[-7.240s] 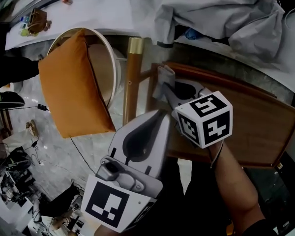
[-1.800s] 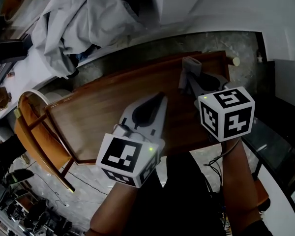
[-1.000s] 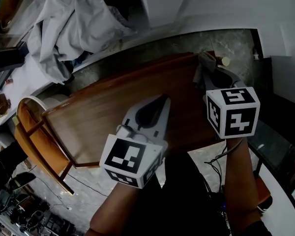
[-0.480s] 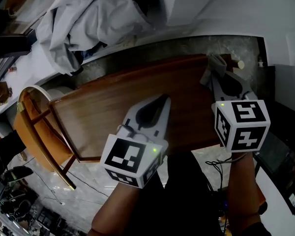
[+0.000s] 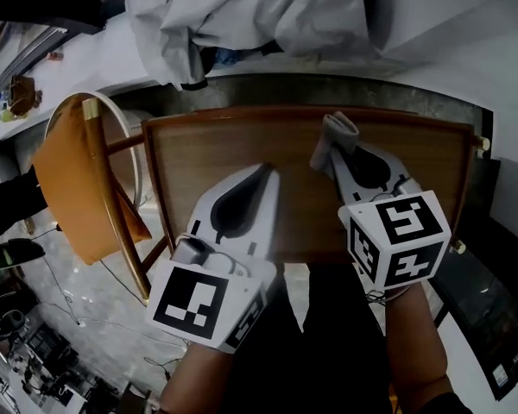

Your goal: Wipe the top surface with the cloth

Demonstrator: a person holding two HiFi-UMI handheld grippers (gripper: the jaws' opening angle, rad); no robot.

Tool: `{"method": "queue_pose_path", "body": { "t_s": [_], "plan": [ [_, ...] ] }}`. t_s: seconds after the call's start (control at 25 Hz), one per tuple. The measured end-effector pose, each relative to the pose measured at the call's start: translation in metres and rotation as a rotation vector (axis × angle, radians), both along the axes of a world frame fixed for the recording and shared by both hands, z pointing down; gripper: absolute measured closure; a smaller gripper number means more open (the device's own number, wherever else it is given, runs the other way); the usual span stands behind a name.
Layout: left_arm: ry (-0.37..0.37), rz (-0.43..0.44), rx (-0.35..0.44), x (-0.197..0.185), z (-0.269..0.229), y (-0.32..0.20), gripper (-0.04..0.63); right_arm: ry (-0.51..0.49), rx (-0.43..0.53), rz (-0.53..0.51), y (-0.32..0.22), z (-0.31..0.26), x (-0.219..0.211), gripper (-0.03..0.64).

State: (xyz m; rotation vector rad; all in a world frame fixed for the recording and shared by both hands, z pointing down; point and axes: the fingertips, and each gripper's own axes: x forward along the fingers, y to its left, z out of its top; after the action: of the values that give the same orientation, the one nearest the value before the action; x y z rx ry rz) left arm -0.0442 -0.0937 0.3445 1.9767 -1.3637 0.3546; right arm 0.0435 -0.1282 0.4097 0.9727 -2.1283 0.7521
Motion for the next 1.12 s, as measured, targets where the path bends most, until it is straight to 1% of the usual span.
{"method": "queue_pose_path", "body": {
  "t_s": [0.16, 0.28, 0.52, 0.68, 0.84, 1.12],
  "plan": [
    [-0.023, -0.041, 0.026, -0.05, -0.016, 0.024, 0.583, -0.049, -0.009, -0.097, 0.024, 0.0, -0.074, 0.58],
    [-0.016, -0.076, 0.038, -0.08, -0.028, 0.036, 0.583, -0.083, -0.022, -0.157, 0.04, 0.003, -0.122, 0.58],
    [0.022, -0.123, 0.072, -0.126, -0.047, 0.05, 0.583, -0.138, -0.061, -0.202, 0.063, 0.012, -0.192, 0.58],
    [0.035, -0.123, 0.08, -0.142, -0.053, 0.056, 0.584, -0.168, -0.086, -0.22, 0.074, 0.023, -0.226, 0.58],
    [0.04, -0.12, 0.072, -0.147, -0.05, 0.06, 0.583, -0.179, -0.106, -0.242, 0.084, 0.033, -0.253, 0.58],
    [0.035, -0.114, 0.056, -0.15, -0.042, 0.063, 0.583, -0.182, -0.125, -0.26, 0.093, 0.046, -0.284, 0.58]
  ]
}}
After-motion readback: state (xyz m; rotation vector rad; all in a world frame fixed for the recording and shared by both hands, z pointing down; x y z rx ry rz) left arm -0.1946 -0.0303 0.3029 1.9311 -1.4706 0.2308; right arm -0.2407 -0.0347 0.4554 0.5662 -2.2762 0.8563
